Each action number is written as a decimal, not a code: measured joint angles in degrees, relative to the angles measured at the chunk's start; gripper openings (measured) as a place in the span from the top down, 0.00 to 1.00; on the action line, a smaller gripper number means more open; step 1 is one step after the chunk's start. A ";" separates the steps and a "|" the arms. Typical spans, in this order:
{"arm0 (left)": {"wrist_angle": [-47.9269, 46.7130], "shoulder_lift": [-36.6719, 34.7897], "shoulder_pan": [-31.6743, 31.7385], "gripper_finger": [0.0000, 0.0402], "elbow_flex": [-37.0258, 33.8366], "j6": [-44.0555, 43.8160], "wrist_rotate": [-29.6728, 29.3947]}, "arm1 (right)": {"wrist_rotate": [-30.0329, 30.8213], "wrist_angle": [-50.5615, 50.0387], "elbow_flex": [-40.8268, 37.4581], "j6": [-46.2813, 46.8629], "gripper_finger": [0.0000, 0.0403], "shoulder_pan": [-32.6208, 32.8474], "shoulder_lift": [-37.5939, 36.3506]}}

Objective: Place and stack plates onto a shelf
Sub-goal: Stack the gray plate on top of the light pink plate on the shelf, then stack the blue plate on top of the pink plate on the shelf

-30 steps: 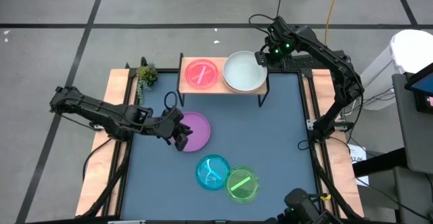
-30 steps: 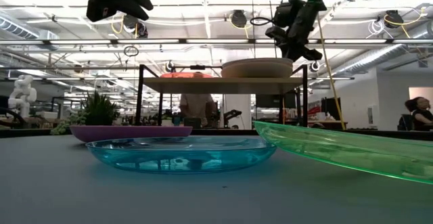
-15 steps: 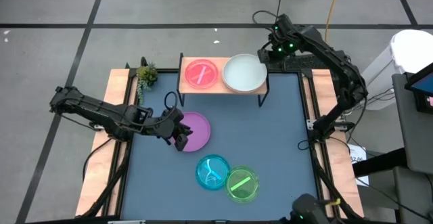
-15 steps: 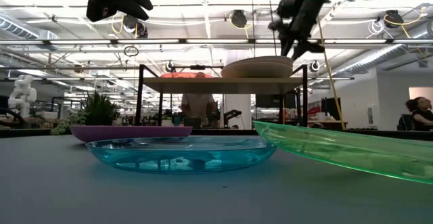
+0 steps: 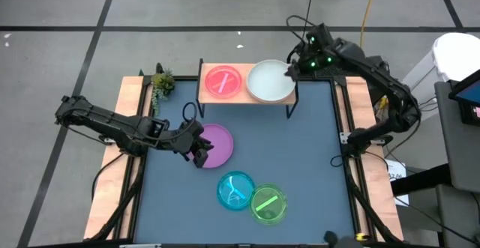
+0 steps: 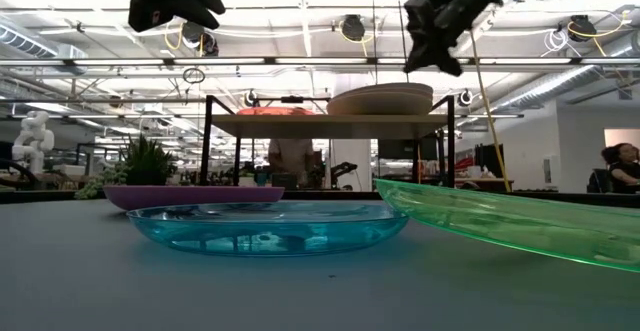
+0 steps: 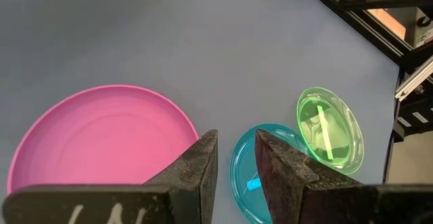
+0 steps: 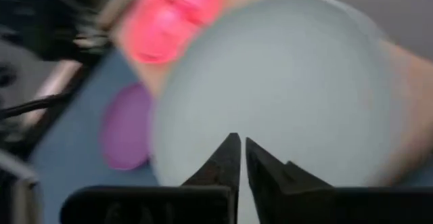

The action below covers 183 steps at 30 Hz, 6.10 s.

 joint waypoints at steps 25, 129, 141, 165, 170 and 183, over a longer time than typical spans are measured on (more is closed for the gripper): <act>0.02 0.02 -0.07 0.74 0.00 -2.84 0.11 | -4.40 61.75 -38.62 7.29 1.00 1.62 -8.60; 0.04 0.02 -3.41 0.74 0.02 -6.74 1.36 | 16.51 45.69 -33.86 -9.03 1.00 1.90 -12.36; 0.02 0.02 -3.39 0.74 0.02 -5.64 0.40 | 16.81 45.99 -34.10 -9.77 1.00 1.05 -13.09; -6.86 1.70 -10.00 0.74 0.06 -25.88 0.45 | 16.48 38.18 -34.05 20.62 1.00 24.35 -37.18; -4.85 6.06 -13.56 0.74 0.07 -38.11 3.84 | 16.50 34.67 -34.05 20.58 1.00 28.81 -37.19; 6.66 18.59 -19.40 0.74 0.04 -66.19 11.11 | 10.36 26.23 -34.03 17.51 1.00 30.31 -37.19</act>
